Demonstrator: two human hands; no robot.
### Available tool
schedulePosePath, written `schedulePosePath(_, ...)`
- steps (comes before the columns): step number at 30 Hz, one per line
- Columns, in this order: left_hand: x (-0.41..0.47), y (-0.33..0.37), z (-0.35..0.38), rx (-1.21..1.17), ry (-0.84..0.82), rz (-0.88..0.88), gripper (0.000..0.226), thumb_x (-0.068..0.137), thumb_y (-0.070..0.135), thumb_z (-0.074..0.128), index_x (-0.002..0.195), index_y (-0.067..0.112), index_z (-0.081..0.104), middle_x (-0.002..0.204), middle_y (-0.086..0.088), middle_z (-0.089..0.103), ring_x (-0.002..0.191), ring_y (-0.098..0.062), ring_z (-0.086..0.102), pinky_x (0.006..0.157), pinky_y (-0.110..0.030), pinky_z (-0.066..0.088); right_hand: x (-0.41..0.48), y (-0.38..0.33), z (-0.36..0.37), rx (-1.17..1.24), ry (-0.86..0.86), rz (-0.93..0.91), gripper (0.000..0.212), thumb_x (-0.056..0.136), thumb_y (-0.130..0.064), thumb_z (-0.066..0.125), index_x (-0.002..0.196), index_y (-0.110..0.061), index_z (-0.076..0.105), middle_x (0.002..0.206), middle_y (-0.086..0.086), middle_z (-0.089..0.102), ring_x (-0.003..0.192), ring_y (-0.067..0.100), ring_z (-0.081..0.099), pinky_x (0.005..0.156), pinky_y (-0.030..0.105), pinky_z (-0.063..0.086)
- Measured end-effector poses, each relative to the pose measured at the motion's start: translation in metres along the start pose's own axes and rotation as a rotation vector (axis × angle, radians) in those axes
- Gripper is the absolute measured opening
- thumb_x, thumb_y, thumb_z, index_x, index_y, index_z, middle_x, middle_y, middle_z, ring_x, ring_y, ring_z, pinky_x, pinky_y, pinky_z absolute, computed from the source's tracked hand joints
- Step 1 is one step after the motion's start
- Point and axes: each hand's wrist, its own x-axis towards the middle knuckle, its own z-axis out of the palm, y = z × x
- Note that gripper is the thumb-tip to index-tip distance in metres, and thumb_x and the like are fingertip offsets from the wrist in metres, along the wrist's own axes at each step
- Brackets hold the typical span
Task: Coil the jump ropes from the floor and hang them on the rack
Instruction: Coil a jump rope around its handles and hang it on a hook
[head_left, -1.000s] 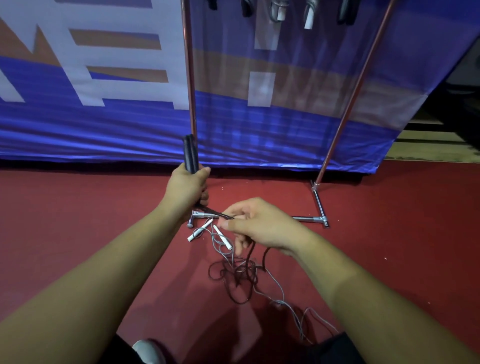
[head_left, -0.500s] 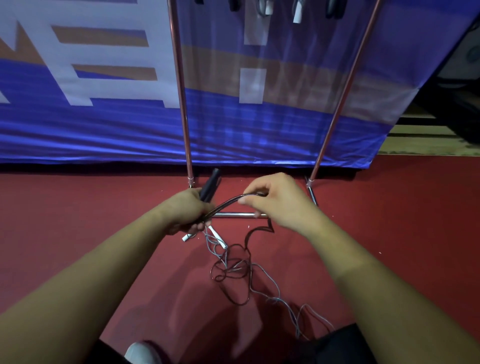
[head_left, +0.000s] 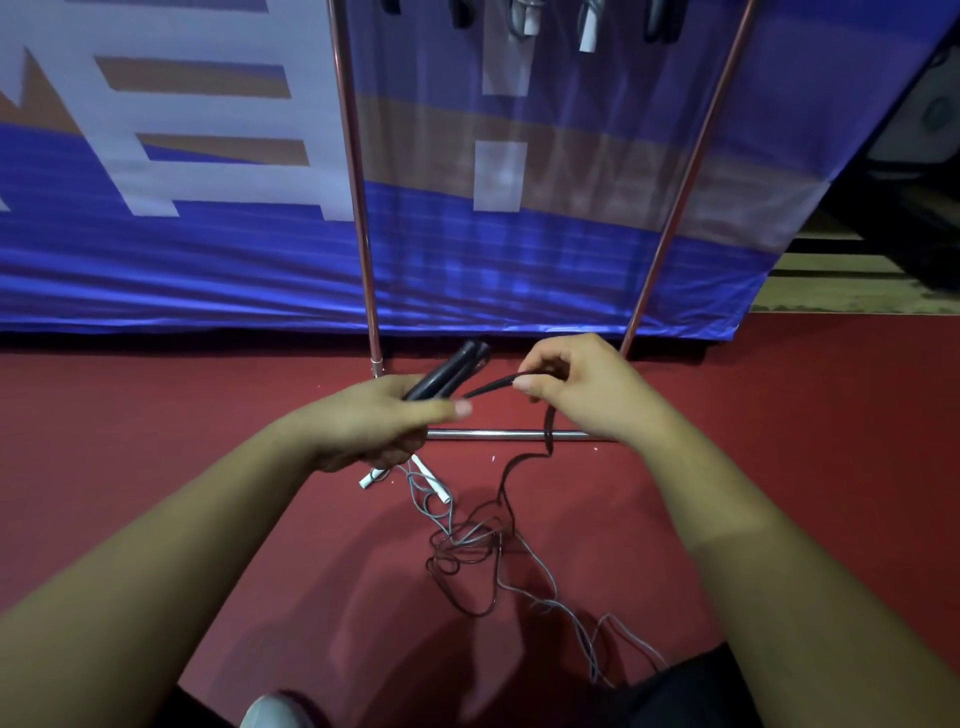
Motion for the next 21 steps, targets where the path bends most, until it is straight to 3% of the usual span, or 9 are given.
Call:
schedulePosePath(2, 0.001, -0.007, -0.003, 0.176, 0.035, 0.000, 0.034, 0.081, 0.030, 0.077, 0.079, 0.015, 0.046, 0.058, -0.005, 0.039, 0.045, -0.016, 0.031, 0.044, -0.024, 0.024, 0.000, 0.000, -0.002, -0.030, -0.027, -0.003, 0.010, 0.087, -0.020, 0.072, 0.077, -0.020, 0.070, 0.068, -0.004, 0.069, 0.070, 0.016, 0.066, 0.076, 0.039, 0.056)
schedulePosePath(5, 0.000, -0.012, -0.002, 0.416, 0.036, -0.065, 0.020, 0.090, 0.022, 0.066, 0.080, 0.013, 0.052, 0.057, -0.003, 0.047, 0.045, -0.018, 0.039, 0.043, -0.024, 0.034, 0.001, -0.005, -0.002, -0.115, 0.042, -0.022, 0.016, 0.078, -0.032, 0.079, 0.073, -0.021, 0.069, 0.063, -0.007, 0.064, 0.062, 0.009, 0.056, 0.066, 0.032, 0.049)
schedulePosePath(9, -0.009, -0.009, 0.007, 0.649, -0.168, -0.032, 0.009, 0.095, 0.030, 0.064, 0.093, 0.023, 0.059, 0.063, 0.002, 0.052, 0.054, -0.017, 0.045, 0.051, -0.028, 0.041, 0.003, -0.011, 0.001, -0.103, 0.144, -0.018, 0.024, 0.067, -0.042, 0.085, 0.072, -0.024, 0.070, 0.065, -0.012, 0.067, 0.068, 0.006, 0.060, 0.066, 0.029, 0.047)
schedulePosePath(12, -0.018, -0.001, 0.013, 0.722, -0.179, 0.125, 0.012, 0.095, 0.032, 0.064, 0.106, 0.034, 0.059, 0.066, 0.018, 0.057, 0.056, 0.000, 0.048, 0.059, -0.015, 0.041, 0.007, -0.007, 0.003, -0.004, 0.151, 0.011, 0.023, 0.067, -0.038, 0.086, 0.071, -0.021, 0.071, 0.063, -0.011, 0.066, 0.063, 0.002, 0.055, 0.065, 0.026, 0.044)
schedulePosePath(14, -0.022, 0.006, 0.011, 0.660, -0.057, 0.240, 0.011, 0.095, 0.029, 0.067, 0.099, 0.036, 0.059, 0.066, 0.027, 0.059, 0.059, 0.006, 0.051, 0.061, -0.013, 0.040, 0.008, -0.003, 0.004, 0.096, 0.124, 0.029, 0.018, 0.073, -0.029, 0.085, 0.072, -0.016, 0.072, 0.063, -0.005, 0.065, 0.059, 0.001, 0.050, 0.063, 0.023, 0.041)
schedulePosePath(18, -0.024, 0.011, -0.003, 0.272, 0.138, 0.329, 0.016, 0.086, 0.024, 0.069, 0.098, 0.021, 0.059, 0.060, 0.011, 0.051, 0.052, -0.009, 0.044, 0.052, -0.026, 0.036, 0.008, -0.002, 0.009, 0.140, 0.099, 0.036, 0.007, 0.084, -0.021, 0.076, 0.078, -0.019, 0.074, 0.058, -0.016, 0.061, 0.056, -0.003, 0.047, 0.059, 0.017, 0.038)
schedulePosePath(21, -0.025, 0.017, -0.005, 0.055, 0.254, 0.380, 0.029, 0.086, 0.015, 0.069, 0.107, 0.027, 0.055, 0.063, 0.005, 0.046, 0.049, -0.013, 0.040, 0.045, -0.021, 0.034, 0.005, -0.003, 0.009, 0.137, 0.040, 0.042, 0.011, 0.089, -0.025, 0.072, 0.082, -0.019, 0.077, 0.056, -0.012, 0.062, 0.053, 0.000, 0.047, 0.056, 0.020, 0.039)
